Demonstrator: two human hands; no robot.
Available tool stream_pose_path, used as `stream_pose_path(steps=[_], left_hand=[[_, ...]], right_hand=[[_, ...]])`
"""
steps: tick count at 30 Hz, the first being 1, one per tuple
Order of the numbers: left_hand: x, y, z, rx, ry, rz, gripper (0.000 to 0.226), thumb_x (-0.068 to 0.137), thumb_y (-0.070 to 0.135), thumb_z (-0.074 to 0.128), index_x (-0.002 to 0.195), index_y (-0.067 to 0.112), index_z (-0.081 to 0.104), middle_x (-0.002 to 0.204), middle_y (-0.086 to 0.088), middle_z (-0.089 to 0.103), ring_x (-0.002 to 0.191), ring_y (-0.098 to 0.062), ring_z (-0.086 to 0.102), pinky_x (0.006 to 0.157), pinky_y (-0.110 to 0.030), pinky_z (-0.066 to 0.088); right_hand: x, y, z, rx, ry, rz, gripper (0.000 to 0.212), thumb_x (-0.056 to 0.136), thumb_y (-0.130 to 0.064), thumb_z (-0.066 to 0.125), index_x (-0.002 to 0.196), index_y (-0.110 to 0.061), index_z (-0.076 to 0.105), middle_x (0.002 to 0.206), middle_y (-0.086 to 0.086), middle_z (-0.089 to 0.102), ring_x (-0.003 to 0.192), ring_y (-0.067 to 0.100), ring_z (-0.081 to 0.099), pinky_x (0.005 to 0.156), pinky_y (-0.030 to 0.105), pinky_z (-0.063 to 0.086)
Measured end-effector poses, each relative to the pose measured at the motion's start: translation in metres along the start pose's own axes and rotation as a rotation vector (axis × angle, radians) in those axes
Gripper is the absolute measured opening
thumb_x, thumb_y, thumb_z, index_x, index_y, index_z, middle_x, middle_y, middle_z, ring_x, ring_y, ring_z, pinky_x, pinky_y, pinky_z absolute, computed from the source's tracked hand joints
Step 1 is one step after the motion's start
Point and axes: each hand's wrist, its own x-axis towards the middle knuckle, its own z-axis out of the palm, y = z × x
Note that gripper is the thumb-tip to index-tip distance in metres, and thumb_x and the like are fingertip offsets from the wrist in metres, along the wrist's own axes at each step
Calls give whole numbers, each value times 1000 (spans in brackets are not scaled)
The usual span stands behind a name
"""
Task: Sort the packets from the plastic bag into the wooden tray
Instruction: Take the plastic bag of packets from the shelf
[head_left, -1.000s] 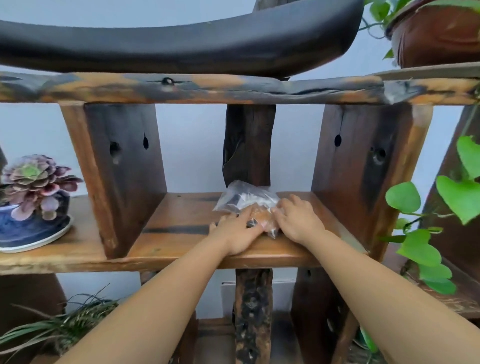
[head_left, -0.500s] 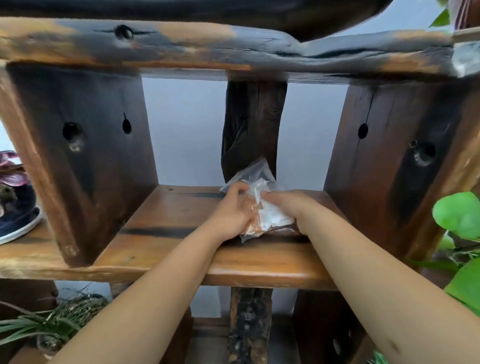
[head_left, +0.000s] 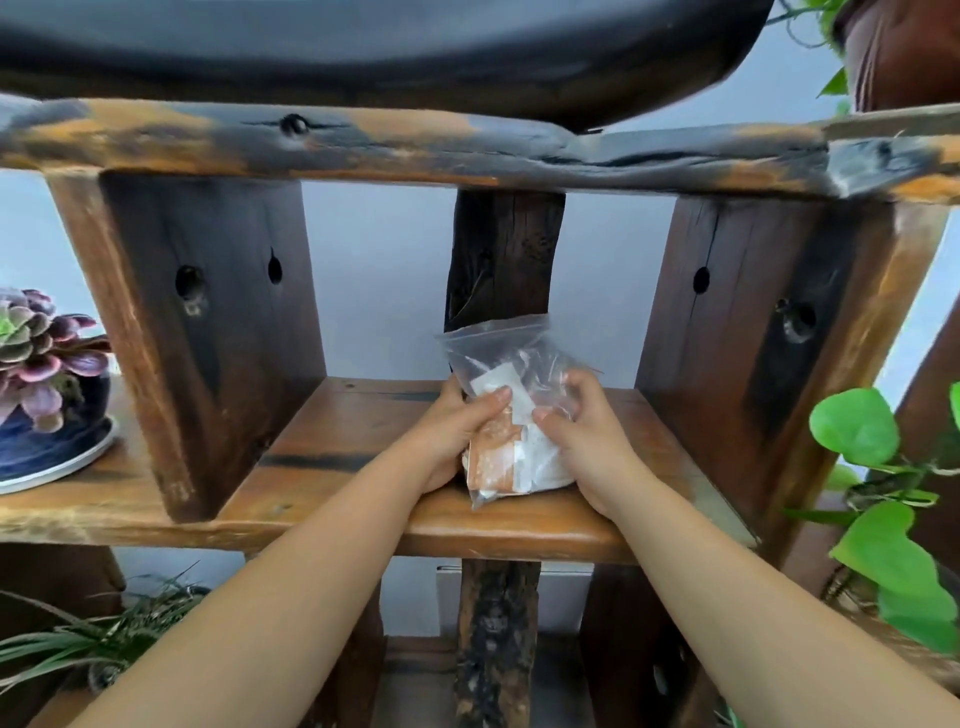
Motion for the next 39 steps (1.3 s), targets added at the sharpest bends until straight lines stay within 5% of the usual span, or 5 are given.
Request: stream_pose_path(steps=[10, 16, 26, 32, 39], left_hand=[[-117, 20, 17, -196, -127, 191, 51, 81, 0, 65, 130, 1, 51, 118, -23, 66, 99, -34, 68, 82, -43, 57], [-207, 6, 15, -4, -84, 162, 35, 82, 2, 65, 117, 3, 65, 113, -20, 70, 101, -32, 69, 88, -41, 55], [-318, -58, 24, 88, 60, 56, 30, 91, 6, 61, 121, 7, 65, 114, -10, 72, 106, -25, 69, 85, -32, 55], [-353, -74, 28, 18, 113, -44, 22, 91, 11, 62, 108, 1, 70, 104, -19, 73, 97, -35, 70, 80, -40, 57], [-381, -85, 33, 45, 66, -125, 24, 88, 17, 65, 110, 9, 66, 96, -5, 77, 88, -18, 74, 64, -23, 55]], right_hand=[[-107, -40, 12, 413, -105, 35, 87, 72, -22, 82, 144, -20, 32, 126, 9, 67, 108, 27, 69, 88, 47, 57], [-190, -46, 27, 278, -189, 105, 37, 84, -22, 71, 120, -19, 60, 110, 6, 75, 99, 26, 73, 85, 45, 58], [-302, 10, 42, 117, -44, 164, 23, 94, -19, 63, 117, -22, 63, 101, -2, 76, 89, 12, 74, 67, 24, 57], [-343, 38, 33, 147, -224, 208, 100, 53, -62, 86, 137, -27, 45, 130, -3, 64, 118, 15, 63, 94, 37, 54], [-378, 48, 35, 149, -203, 242, 53, 81, -13, 76, 129, -17, 55, 119, 4, 70, 107, 16, 69, 81, 29, 57]])
